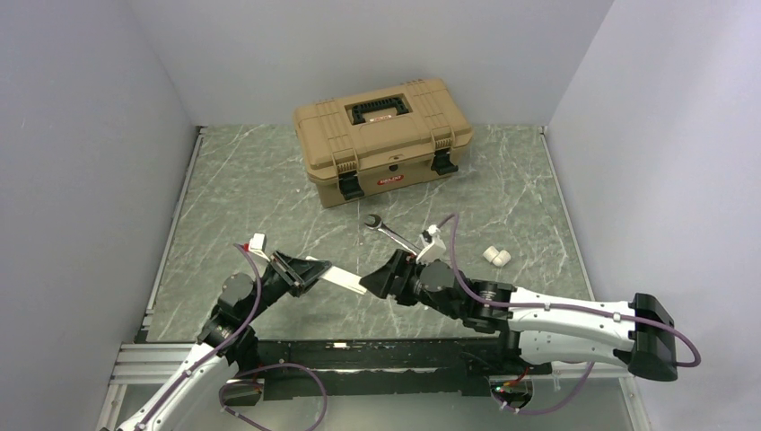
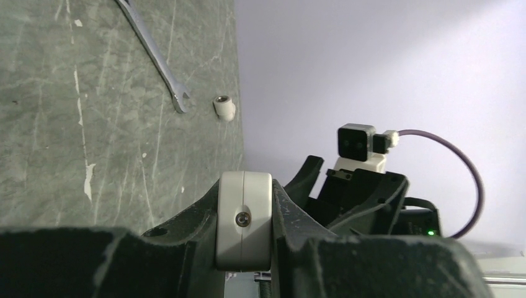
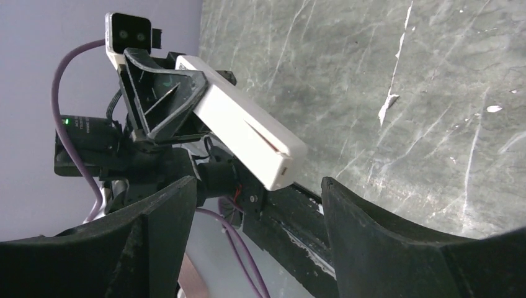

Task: Load the batteries into the remote control

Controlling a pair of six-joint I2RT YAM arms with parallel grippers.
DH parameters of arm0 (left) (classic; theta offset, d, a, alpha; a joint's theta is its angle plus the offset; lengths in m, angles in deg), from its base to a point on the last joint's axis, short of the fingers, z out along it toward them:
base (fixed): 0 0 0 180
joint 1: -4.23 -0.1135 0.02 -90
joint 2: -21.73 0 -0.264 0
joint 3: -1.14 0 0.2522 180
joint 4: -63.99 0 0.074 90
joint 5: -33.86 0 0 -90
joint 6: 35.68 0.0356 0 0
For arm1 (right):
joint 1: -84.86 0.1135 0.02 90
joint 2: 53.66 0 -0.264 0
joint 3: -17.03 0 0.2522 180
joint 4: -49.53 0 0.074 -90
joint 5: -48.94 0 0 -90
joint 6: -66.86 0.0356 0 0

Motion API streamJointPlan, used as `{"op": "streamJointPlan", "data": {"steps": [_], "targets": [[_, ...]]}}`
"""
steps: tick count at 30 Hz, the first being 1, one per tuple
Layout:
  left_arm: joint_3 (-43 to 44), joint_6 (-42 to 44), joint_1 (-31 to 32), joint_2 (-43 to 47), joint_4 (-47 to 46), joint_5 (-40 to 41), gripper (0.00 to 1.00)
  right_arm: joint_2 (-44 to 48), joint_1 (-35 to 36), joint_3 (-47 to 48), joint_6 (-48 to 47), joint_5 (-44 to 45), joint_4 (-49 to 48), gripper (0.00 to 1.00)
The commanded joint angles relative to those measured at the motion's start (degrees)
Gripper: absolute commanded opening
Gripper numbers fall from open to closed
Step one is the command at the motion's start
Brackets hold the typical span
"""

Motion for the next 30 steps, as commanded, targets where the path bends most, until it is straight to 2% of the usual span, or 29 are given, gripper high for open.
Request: {"op": "streamJointPlan", "data": {"steps": [1, 14, 21, 25, 30], "targets": [[-5.1, -2.7, 0.2, 1.1, -5.7, -1.5, 0.03, 3.7, 0.3, -4.9, -0.7, 2.0, -9.9, 0.76], [-4.2, -3.7, 0.1, 2.3, -4.6, -1.9, 0.03, 1.3, 0.3, -9.6, -0.8, -0.9, -22.6, 0.77], [-4.3, -4.0, 0.2, 2.3, -5.1, -1.9, 0.04, -1.0, 0.3, -10.0, -0.4, -3.3, -25.4, 0.74], [-4.3, -4.1, 0.2, 2.4, -5.1, -1.9, 0.04, -2.1, 0.2, -10.9, 0.2, -4.1, -27.1, 0.71], [-4.2, -4.1, 0.2, 2.3, -5.2, -1.9, 0.04, -2.9, 0.2, -11.6, 0.8, -4.3, -28.8, 0.61]]}}
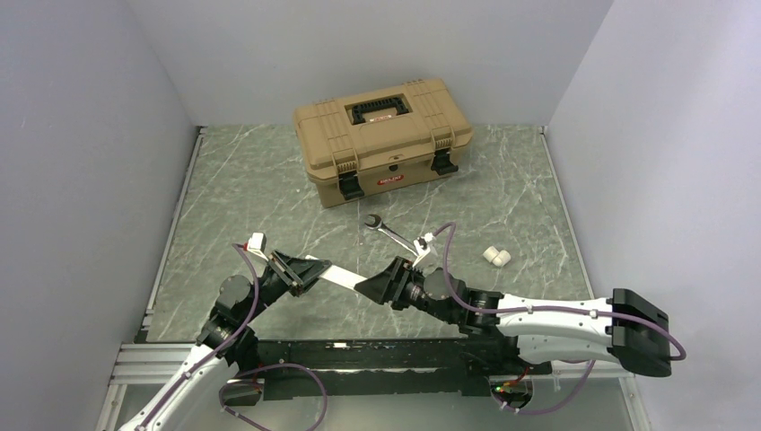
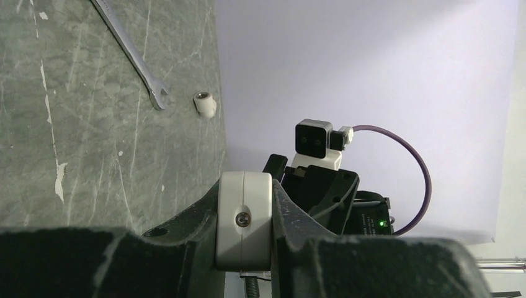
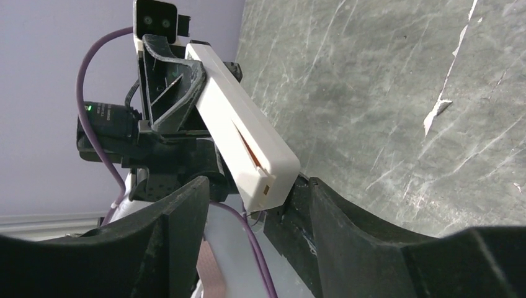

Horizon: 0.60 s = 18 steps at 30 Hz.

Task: Load the batteries into the remote control

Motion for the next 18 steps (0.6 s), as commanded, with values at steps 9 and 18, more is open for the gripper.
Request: {"op": "streamJointPlan", "data": {"steps": [9, 18], "targets": [[-4.2, -2.0, 0.2, 1.1, -3.6, -0.8, 0.03, -2.1, 0.3, -1.4, 0.8, -0.1, -8.2, 0.6], [-3.8, -2.6, 0.1, 2.5, -2.5, -0.8, 0.03, -5.9, 0.3, -2.9, 0.6, 1.2, -16.9, 0.6]]}}
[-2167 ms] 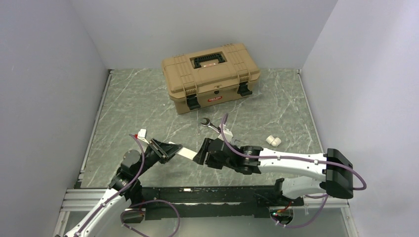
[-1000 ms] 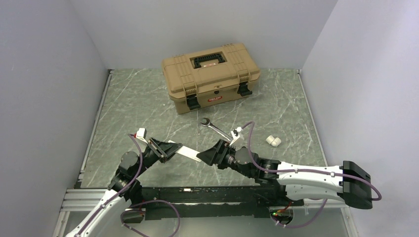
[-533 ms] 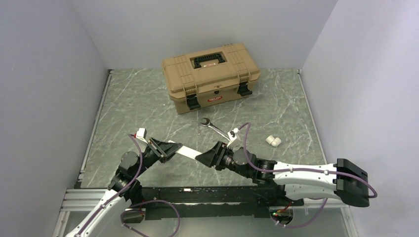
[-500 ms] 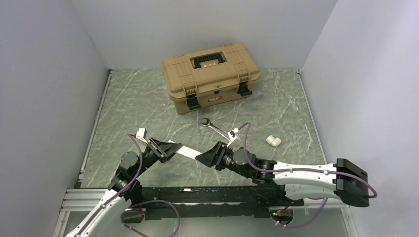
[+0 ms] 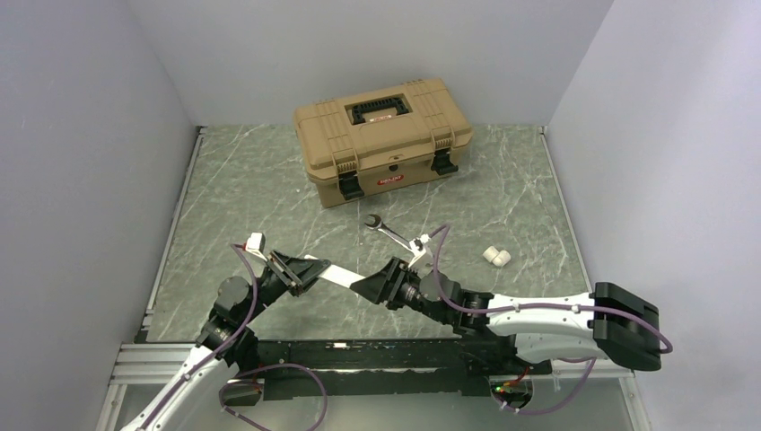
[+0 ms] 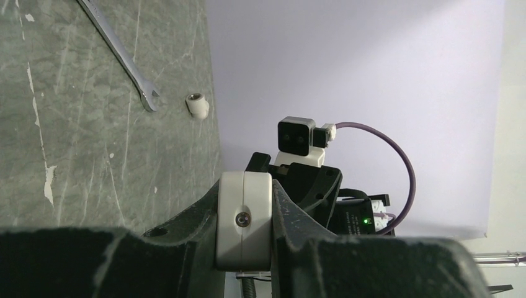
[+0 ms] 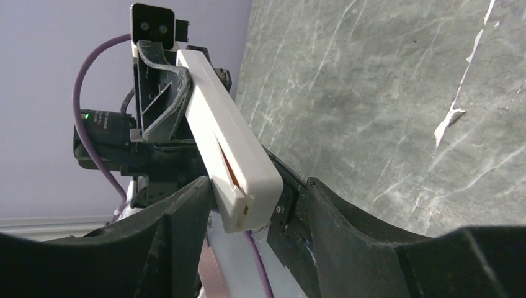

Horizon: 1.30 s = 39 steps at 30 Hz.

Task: Load the batteries into the remote control

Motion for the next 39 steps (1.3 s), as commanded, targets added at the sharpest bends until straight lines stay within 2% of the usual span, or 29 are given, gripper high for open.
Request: {"op": "streamJointPlan", "data": {"steps": [1, 6, 12, 19, 27, 31, 34, 36, 39], "targets": [[-3.8, -1.8, 0.2, 1.5, -2.3, -0.8, 0.03, -1.0, 0.3, -2.0, 0.1, 1.3, -10.6, 0.6], [-4.0, -2.0, 0.2, 2.0, -2.0, -0.6, 0.04, -1.1, 0.2, -3.6, -0.5, 2.5, -15.3, 0.6], [-4.1, -2.0, 0.2, 2.0, -2.1, -0.7, 0.04, -0.9, 0.2, -4.4, -1.2, 3.4, -17.6, 0.57], [-4.0, -2.1, 0.2, 2.1, -1.9, -0.7, 0.04, -3.1, 0.3, -3.7, -1.0, 2.6, -19.3, 0.49], [-3.7, -1.9, 0.2, 2.8, -0.7, -0.4, 0.04, -6.0, 0.3, -3.2, -0.7, 1.2, -22.0, 0.48], [-3.5, -1.9, 0.2, 2.8, -0.4, -0.5, 0.04, -6.3, 0.3, -3.6, -0.7, 1.3, -23.3, 0.39], [-3.5, -1.8, 0.2, 2.8, -0.1, -0.5, 0.05, -6.4, 0.2, -4.0, -0.6, 1.4, -24.9, 0.25], [-3.5, -1.8, 0.2, 2.7, 0.1, -0.6, 0.09, -6.5, 0.3, -4.5, 0.0, 1.4, -26.1, 0.18], [-3.2, -1.6, 0.2, 2.8, 0.5, -0.7, 0.21, -6.7, 0.3, -5.5, 0.8, 1.2, -28.7, 0.13]]}}
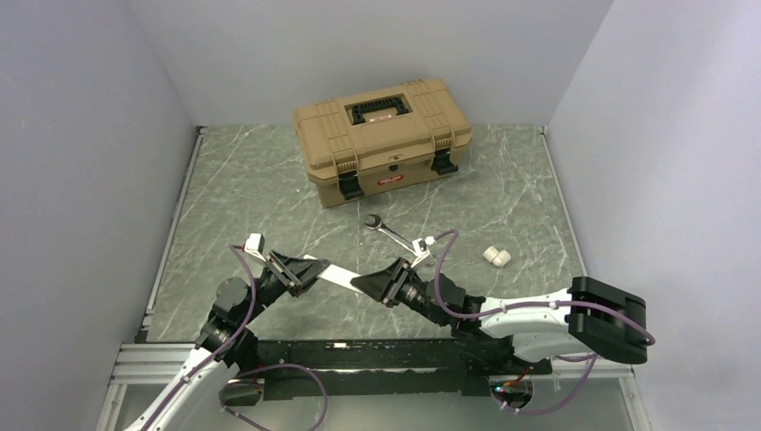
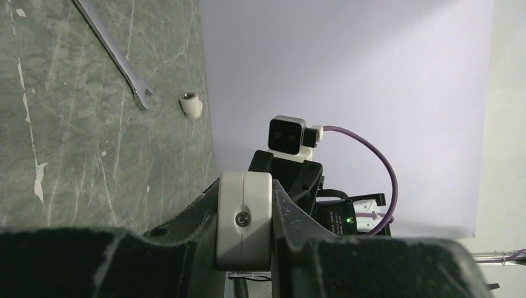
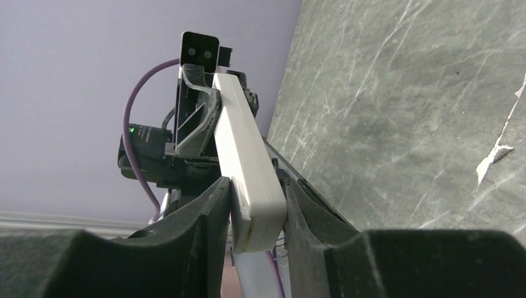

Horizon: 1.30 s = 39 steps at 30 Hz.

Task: Load the batteries into the remote control

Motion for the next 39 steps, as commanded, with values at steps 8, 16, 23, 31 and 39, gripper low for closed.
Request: {"op": "streamJointPlan", "data": {"steps": [8, 16, 23, 31, 39], "targets": [[-2.6, 1.8, 0.2, 1.5, 0.6, -2.8, 0.56, 5.3, 0.0, -2.4, 0.2, -0.2, -4.0, 0.09], [-1.4, 6.6, 0.2, -0.8, -3.2, -11.6, 0.66, 21.9, -0.7, -0.7, -6.6, -2.0, 18.9, 0.07], [-0.9, 7.0, 0.2, -4.6, -12.2, -17.5, 0.66, 27.8, -2.3, 0.4, -8.1, -8.0, 24.6, 0.06], [1.8, 7.7, 0.3, -5.6, -14.2, -20.6, 0.65, 25.3, -3.7, 0.0, -7.2, -12.1, 19.9, 0.06], [2.6, 8.7, 0.3, -4.8, -13.8, -22.3, 0.48, 25.1, -8.0, 1.4, -7.1, -16.7, 21.4, 0.07]]}}
